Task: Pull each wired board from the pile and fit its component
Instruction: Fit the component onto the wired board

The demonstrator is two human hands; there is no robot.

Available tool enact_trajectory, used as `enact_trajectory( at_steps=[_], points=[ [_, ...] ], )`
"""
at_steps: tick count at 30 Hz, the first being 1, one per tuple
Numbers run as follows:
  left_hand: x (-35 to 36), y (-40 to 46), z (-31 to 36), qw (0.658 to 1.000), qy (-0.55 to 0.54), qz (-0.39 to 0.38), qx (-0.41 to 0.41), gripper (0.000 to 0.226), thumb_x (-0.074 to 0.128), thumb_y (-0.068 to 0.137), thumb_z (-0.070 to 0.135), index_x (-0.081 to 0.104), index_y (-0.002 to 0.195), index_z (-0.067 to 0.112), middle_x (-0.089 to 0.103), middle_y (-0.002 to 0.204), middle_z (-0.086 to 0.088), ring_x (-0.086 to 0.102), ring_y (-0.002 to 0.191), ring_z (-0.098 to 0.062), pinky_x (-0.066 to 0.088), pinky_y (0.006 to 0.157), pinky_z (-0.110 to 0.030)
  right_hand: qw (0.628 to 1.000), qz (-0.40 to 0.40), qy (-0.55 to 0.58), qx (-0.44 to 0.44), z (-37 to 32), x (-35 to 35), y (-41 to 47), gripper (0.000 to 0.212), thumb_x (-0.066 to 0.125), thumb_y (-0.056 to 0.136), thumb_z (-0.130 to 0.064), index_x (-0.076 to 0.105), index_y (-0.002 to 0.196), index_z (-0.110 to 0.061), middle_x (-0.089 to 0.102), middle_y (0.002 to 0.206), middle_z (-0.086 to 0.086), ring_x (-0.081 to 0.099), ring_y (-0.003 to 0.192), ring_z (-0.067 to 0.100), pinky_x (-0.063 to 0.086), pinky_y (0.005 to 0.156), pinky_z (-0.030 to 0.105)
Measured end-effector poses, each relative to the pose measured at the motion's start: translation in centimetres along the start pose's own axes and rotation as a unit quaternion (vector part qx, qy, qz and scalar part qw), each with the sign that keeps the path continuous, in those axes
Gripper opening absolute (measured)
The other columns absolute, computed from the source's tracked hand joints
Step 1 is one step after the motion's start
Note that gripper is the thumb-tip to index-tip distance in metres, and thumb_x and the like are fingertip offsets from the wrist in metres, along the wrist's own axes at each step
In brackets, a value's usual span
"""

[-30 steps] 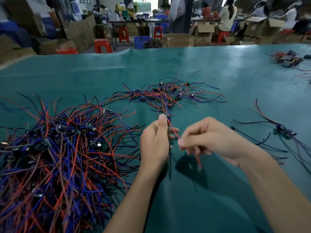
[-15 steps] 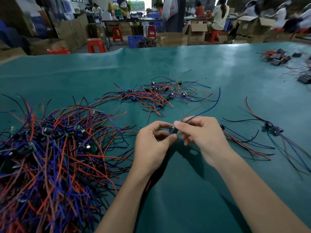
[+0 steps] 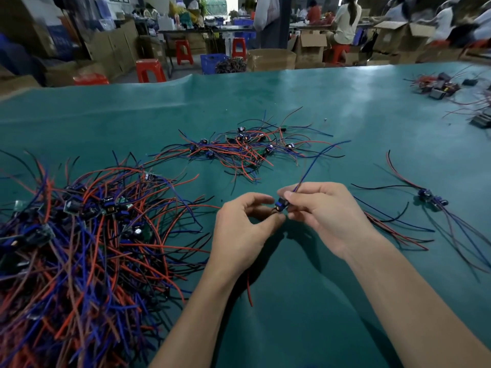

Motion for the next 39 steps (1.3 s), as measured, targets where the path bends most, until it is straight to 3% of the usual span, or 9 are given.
enact_trajectory(
  at_steps=[7,11,14,20,25,29,32,35,39],
  points=[
    [0.7,0.0,0.1,0.995,0.043,-0.094,0.014,0.036,0.05,0.089,0.051,0.075,0.09,0.026,0.074,0.069,0.0,0.072,0.072,-0.032,0.056,0.08,-0.055,0.997,-0.04,-0.047,-0.046,-0.6,-0.9,0.1,0.016,0.064,0.096,-0.003,0.077,0.086,-0.006,0.074,0.081,0.002,0.062,0.07,0.012,0.051,0.061,0.02],
    [0.6,0.0,0.1,0.994,0.049,-0.096,0.03,0.038,0.047,0.091,0.054,0.073,0.086,0.027,0.061,0.052,0.002,0.054,0.052,-0.017,0.046,0.069,-0.04,0.99,-0.037,-0.111,-0.08,-1.0,-1.3,0.2,0.016,0.067,0.095,-0.007,0.079,0.086,-0.01,0.075,0.082,0.003,0.062,0.07,0.011,0.051,0.059,0.021],
    [0.7,0.0,0.0,0.995,0.037,-0.086,0.021,0.038,0.049,0.09,0.054,0.07,0.081,0.024,0.046,0.045,0.003,0.041,0.046,-0.018,0.035,0.061,-0.036,0.982,0.034,-0.138,-0.123,-1.6,-2.3,0.5,0.016,0.07,0.092,-0.007,0.077,0.078,-0.012,0.072,0.08,0.004,0.06,0.063,0.009,0.048,0.052,0.024],
    [0.8,0.0,-0.2,0.994,0.059,-0.092,0.021,0.046,0.044,0.085,0.064,0.068,0.085,0.025,0.042,0.045,0.004,0.038,0.05,-0.024,0.034,0.065,-0.039,0.966,0.206,0.013,-0.156,-2.8,-6.4,1.2,0.018,0.068,0.094,-0.002,0.068,0.076,-0.006,0.062,0.077,0.007,0.053,0.058,0.013,0.05,0.05,0.021],
    [0.4,0.2,0.0,0.998,0.003,-0.048,0.039,0.033,0.049,0.104,0.039,0.067,0.086,0.017,0.044,0.045,0.001,0.035,0.043,-0.012,0.032,0.051,-0.026,0.9,0.396,0.101,-0.148,-2.5,-9.7,0.5,0.024,0.058,0.1,-0.009,0.063,0.077,-0.014,0.057,0.072,0.004,0.052,0.051,0.009,0.047,0.05,0.026],
    [0.2,0.3,0.2,0.998,-0.018,-0.017,0.052,0.031,0.046,0.107,0.032,0.068,0.092,0.017,0.045,0.045,0.004,0.035,0.043,-0.01,0.031,0.046,-0.021,0.96,0.254,-0.052,-0.107,-1.4,-4.4,0.4,0.034,0.064,0.096,-0.035,0.069,0.071,-0.015,0.064,0.059,-0.002,0.052,0.043,0.009,0.039,0.04,0.023],
    [0.4,0.3,0.4,0.998,-0.006,-0.034,0.06,0.034,0.048,0.1,0.046,0.067,0.09,0.02,0.047,0.047,0.005,0.039,0.045,-0.013,0.034,0.051,-0.029,0.961,0.141,-0.192,-0.141,-0.4,0.4,-0.5,0.052,0.066,0.08,-0.065,0.073,0.071,-0.014,0.07,0.063,0.0,0.061,0.056,0.019,0.049,0.053,0.032],
    [0.7,0.5,0.2,0.996,0.035,-0.066,0.047,0.036,0.043,0.089,0.062,0.065,0.084,0.034,0.048,0.049,0.005,0.042,0.051,-0.018,0.036,0.061,-0.038,0.936,0.121,-0.252,-0.215,-0.4,1.4,-0.9,0.042,0.069,0.079,-0.057,0.07,0.068,-0.016,0.066,0.057,-0.006,0.056,0.052,0.009,0.047,0.058,0.03],
    [0.9,0.3,0.0,0.992,0.083,-0.087,0.032,0.035,0.04,0.089,0.061,0.066,0.081,0.038,0.046,0.046,0.006,0.041,0.054,-0.023,0.042,0.065,-0.042,0.943,0.154,-0.194,-0.221,-1.2,0.1,-0.4,0.039,0.068,0.076,-0.049,0.068,0.077,-0.01,0.058,0.059,0.006,0.047,0.061,0.017,0.053,0.066,0.055]
  ],
)
Point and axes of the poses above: each hand's wrist, its own y-axis towards the middle knuckle, its own x-axis out of the palm, z = x × y, the point moved 4 cm from there along y, towards the middle knuckle
